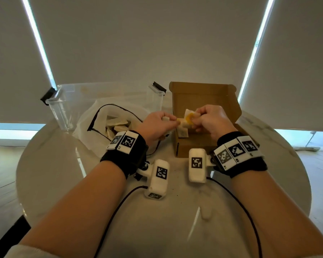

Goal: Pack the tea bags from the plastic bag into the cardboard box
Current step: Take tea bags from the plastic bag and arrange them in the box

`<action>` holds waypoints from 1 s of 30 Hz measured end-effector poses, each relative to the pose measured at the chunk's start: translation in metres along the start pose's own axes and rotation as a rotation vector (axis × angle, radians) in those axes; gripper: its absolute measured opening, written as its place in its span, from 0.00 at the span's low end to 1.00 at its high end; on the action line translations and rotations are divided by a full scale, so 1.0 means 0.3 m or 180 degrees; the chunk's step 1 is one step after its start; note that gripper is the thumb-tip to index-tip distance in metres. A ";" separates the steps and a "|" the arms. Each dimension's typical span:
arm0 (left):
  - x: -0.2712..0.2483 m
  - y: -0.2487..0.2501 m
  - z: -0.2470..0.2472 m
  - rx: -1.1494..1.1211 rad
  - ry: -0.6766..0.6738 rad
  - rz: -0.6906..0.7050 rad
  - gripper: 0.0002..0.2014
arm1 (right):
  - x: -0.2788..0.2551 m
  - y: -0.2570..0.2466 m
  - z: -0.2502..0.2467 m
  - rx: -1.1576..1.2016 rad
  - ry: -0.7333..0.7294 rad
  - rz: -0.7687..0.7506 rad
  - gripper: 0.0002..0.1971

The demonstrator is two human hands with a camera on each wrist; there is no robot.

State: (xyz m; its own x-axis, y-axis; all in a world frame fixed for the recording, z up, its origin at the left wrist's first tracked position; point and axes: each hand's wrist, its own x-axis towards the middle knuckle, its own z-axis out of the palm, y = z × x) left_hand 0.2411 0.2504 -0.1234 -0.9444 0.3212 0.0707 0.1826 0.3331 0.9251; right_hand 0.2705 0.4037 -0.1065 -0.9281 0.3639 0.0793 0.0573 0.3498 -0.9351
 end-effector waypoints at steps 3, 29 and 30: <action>0.007 -0.012 0.008 0.0541 -0.0164 -0.0143 0.15 | 0.031 0.021 0.019 -0.0355 -0.0230 0.0480 0.07; 0.018 0.011 -0.038 -0.2478 -0.0054 -0.0627 0.21 | -0.048 -0.059 0.063 -0.0218 -0.0403 -0.0031 0.07; 0.017 0.012 -0.037 -0.2519 -0.0092 -0.0603 0.22 | -0.065 -0.068 0.068 -0.0179 -0.0630 -0.0011 0.09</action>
State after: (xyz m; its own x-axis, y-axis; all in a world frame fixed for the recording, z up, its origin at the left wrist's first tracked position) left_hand 0.2338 0.2433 -0.1155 -0.9304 0.3487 -0.1132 -0.2375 -0.3378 0.9108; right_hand 0.2799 0.3719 -0.0961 -0.9821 0.1879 0.0078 0.0694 0.4003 -0.9137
